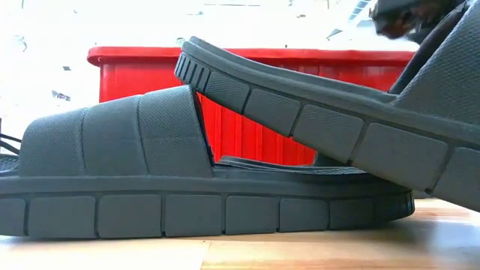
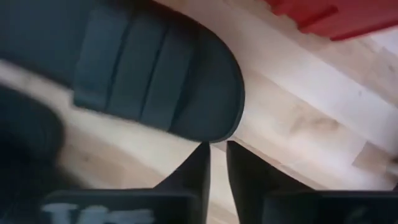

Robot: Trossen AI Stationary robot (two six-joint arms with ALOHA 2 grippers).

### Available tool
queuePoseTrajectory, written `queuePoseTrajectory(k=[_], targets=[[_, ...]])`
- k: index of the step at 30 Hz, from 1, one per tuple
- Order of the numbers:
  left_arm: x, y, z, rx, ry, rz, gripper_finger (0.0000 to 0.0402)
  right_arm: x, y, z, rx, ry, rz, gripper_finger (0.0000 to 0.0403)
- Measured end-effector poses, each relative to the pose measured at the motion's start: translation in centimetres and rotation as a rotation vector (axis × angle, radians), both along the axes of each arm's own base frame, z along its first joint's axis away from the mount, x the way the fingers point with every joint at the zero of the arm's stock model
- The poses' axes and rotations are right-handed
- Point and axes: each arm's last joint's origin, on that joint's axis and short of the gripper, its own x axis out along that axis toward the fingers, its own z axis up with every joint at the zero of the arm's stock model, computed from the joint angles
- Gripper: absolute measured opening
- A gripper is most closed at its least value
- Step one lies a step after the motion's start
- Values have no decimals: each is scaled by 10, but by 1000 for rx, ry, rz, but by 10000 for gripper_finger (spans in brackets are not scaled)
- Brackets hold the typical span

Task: Pick and place slides into bin
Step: Put the top slide into the organizer bin

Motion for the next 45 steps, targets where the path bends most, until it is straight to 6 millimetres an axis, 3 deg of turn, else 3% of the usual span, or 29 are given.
queuePoseTrajectory(k=[8, 16, 21, 32, 45], targets=[[0, -1, -4, 22, 36, -34, 15, 11, 9, -24, 28, 33, -169, 124], [0, -2, -7, 15, 69, -56, 15, 18, 14, -56, 8, 151, -214, 178], [0, -2, -8, -2, 78, -59, 16, 20, 13, -63, -10, 172, -255, 200], [0, -2, -8, -3, 79, -60, 15, 13, 1, -56, -83, 205, -303, 204], [0, -2, -8, -3, 81, -60, 15, 12, -18, -91, -42, 128, -303, 197]])
